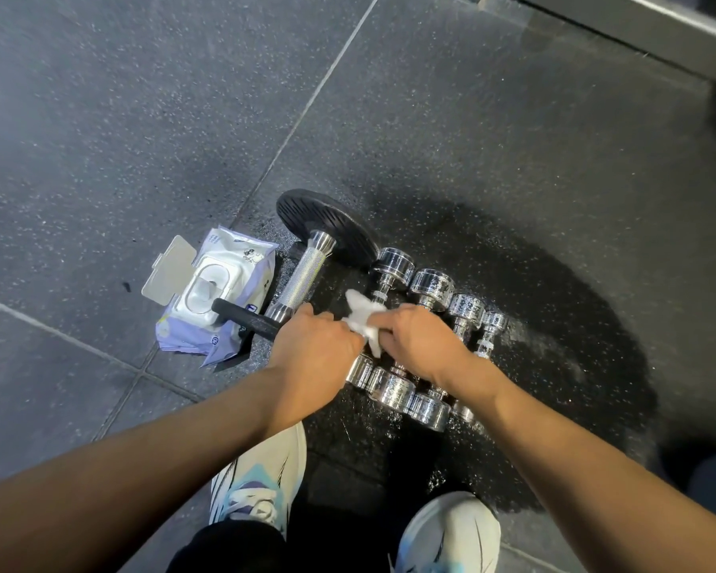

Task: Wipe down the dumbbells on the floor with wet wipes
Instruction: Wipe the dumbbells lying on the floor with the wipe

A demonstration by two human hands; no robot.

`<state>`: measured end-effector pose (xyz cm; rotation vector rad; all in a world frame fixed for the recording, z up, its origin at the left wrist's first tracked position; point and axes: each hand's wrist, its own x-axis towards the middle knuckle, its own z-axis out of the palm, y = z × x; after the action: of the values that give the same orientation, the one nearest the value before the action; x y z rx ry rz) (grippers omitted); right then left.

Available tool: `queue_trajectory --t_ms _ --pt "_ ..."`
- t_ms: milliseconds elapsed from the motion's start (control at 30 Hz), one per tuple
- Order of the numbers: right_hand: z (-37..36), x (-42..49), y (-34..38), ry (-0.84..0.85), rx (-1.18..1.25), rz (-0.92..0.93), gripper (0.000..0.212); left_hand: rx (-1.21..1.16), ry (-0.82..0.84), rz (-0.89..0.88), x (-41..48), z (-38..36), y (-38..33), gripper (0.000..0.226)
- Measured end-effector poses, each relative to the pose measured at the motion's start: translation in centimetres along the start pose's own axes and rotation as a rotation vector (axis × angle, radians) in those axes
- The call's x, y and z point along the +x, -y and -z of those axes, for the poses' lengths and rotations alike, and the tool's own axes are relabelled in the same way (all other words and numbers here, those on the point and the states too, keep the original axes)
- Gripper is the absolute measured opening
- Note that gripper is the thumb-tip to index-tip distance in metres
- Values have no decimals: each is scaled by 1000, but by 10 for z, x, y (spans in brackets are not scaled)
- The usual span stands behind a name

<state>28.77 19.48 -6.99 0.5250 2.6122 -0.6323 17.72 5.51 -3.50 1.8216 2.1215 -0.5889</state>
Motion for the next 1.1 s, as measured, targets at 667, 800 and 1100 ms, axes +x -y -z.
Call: queue_trajectory --t_ms 667,800,1100 --pt "8 6 16 151 843 -640 19 -18 -5 -16 1 -1 1 28" --pt "11 7 11 95 1027 -686 20 -18 -10 -17 1 0 2 27" --pt "1 13 7 -342 420 -423 25 -15 -5 -15 0 0 1 29"
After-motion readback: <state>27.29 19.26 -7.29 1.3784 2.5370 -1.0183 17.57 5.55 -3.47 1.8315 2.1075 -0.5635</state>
